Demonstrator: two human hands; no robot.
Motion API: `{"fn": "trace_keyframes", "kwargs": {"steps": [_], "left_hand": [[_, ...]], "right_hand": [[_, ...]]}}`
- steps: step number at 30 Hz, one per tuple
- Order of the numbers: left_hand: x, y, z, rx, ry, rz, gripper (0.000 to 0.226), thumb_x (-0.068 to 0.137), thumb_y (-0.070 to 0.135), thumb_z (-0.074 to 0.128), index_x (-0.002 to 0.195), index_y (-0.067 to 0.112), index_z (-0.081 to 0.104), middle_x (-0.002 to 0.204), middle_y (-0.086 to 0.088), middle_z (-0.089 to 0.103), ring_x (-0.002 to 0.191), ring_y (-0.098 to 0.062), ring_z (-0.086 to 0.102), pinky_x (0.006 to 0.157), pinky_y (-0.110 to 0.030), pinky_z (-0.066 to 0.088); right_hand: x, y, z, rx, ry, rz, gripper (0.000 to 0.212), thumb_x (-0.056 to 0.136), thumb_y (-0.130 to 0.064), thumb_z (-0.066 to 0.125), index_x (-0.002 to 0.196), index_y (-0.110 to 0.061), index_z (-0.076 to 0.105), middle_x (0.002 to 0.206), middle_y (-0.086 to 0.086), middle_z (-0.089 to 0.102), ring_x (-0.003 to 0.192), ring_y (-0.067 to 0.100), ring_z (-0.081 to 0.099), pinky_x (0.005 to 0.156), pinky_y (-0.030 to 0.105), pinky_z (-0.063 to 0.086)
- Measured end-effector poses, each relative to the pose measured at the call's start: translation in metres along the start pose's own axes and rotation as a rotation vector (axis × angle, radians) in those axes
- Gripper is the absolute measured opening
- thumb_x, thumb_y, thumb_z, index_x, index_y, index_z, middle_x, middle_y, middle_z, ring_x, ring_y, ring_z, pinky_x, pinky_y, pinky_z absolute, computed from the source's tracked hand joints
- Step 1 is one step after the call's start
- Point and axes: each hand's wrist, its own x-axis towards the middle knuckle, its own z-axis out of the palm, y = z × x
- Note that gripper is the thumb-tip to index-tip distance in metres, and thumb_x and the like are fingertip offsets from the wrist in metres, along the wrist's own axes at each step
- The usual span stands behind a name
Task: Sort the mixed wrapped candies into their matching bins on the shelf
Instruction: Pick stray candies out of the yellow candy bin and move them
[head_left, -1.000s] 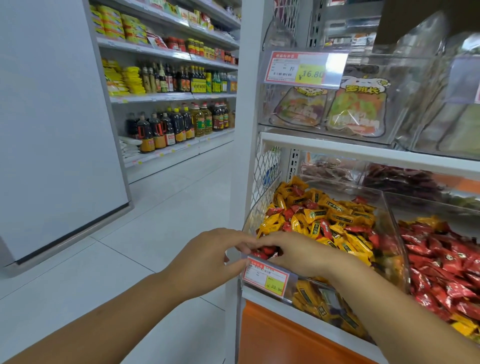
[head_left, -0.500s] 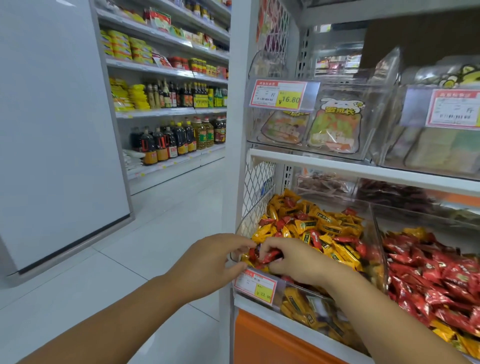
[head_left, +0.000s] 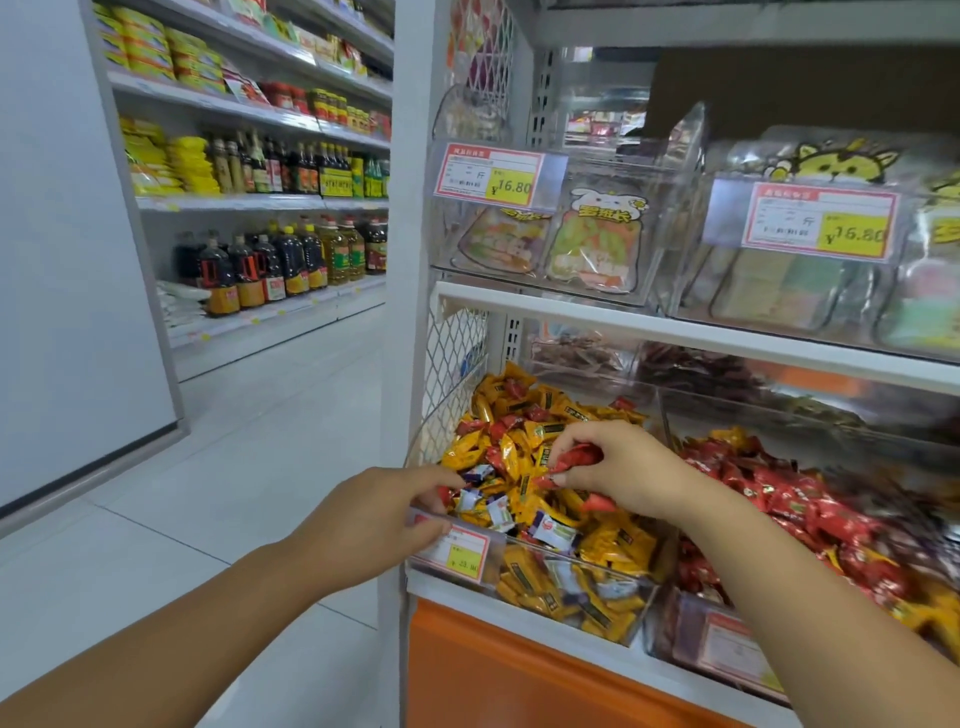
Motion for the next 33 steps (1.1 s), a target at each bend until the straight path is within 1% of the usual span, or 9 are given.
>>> {"fn": "trace_keyframes", "kwargs": {"steps": [3,7,10,13,16,19,23,28,33], "left_hand": [[-0.001,-0.001,0.001,0.013,0.006,0.010,0.039,0.089,0.036,0.064,0.124,0.047,0.053,0.099,0.029,0.060,0.094,0.008,0.056,0.078,-0.013,0.048],[0.000,0.002,0.001,0.079,-0.001,0.040,0.036,0.087,0.042,0.065,0.122,0.044,0.058,0.114,0.025,0.062,0.102,0.006,0.054,0.083,-0.014,0.046],[0.002,0.004,0.003,0.124,-0.005,0.078,0.037,0.084,0.056,0.061,0.118,0.043,0.062,0.116,0.021,0.064,0.102,0.002,0.055,0.083,-0.018,0.048],[0.007,0.002,0.007,0.110,0.028,0.120,0.076,0.062,0.092,0.033,0.110,0.044,0.066,0.106,0.024,0.065,0.095,0.004,0.057,0.077,-0.013,0.046],[0.009,-0.003,0.009,0.076,0.056,0.102,0.077,0.054,0.096,0.032,0.105,0.049,0.066,0.099,0.031,0.061,0.092,0.009,0.055,0.074,-0.012,0.046],[0.010,-0.005,0.010,0.027,0.068,0.089,0.064,0.055,0.099,0.025,0.091,0.060,0.060,0.093,0.033,0.059,0.091,0.013,0.053,0.071,-0.017,0.049],[0.007,-0.005,0.011,0.058,0.030,0.083,0.060,0.060,0.096,0.025,0.089,0.057,0.060,0.090,0.028,0.058,0.090,0.010,0.052,0.068,-0.020,0.049],[0.005,-0.006,0.006,0.110,-0.042,0.063,0.078,0.060,0.095,0.021,0.105,0.049,0.064,0.097,0.028,0.057,0.093,0.009,0.049,0.075,-0.016,0.046],[0.000,-0.006,-0.001,0.144,-0.049,0.082,0.035,0.085,0.060,0.056,0.116,0.046,0.064,0.109,0.024,0.062,0.099,0.006,0.051,0.078,-0.013,0.042]], "right_hand": [[-0.008,-0.002,-0.009,0.002,0.070,-0.003,0.010,0.084,-0.016,0.072,0.084,-0.026,0.070,0.090,-0.007,0.067,0.078,0.010,0.064,0.055,0.011,0.047],[-0.020,0.007,-0.030,0.068,0.275,0.050,0.015,0.083,-0.009,0.073,0.084,-0.024,0.073,0.084,-0.009,0.069,0.062,0.006,0.062,0.055,0.019,0.052],[-0.034,0.028,-0.054,-0.067,0.491,0.063,0.016,0.080,-0.008,0.074,0.085,-0.023,0.071,0.086,-0.005,0.071,0.072,0.008,0.064,0.061,0.006,0.044],[-0.050,0.058,-0.074,-0.163,0.636,0.191,0.014,0.081,-0.021,0.075,0.094,-0.024,0.069,0.093,-0.003,0.071,0.086,0.015,0.065,0.066,0.014,0.042],[-0.065,0.085,-0.081,-0.263,0.519,0.347,0.034,0.081,-0.036,0.074,0.114,-0.028,0.065,0.108,-0.002,0.067,0.101,0.020,0.061,0.079,0.027,0.044],[-0.070,0.089,-0.088,-0.217,0.450,0.379,0.031,0.086,-0.042,0.066,0.116,-0.034,0.063,0.112,-0.004,0.064,0.106,0.020,0.059,0.083,0.029,0.042],[-0.061,0.073,-0.097,-0.256,0.449,0.317,0.023,0.095,-0.034,0.057,0.116,-0.034,0.064,0.126,-0.005,0.062,0.116,0.016,0.056,0.091,0.026,0.040],[-0.035,0.012,-0.062,-0.299,0.295,0.059,0.023,0.096,-0.027,0.056,0.115,-0.034,0.066,0.121,-0.015,0.064,0.112,0.005,0.057,0.097,0.024,0.042],[0.011,-0.008,0.005,-0.359,0.044,0.074,0.038,0.100,-0.028,0.048,0.138,-0.031,0.049,0.146,-0.006,0.045,0.130,0.017,0.046,0.103,0.029,0.037]]}}
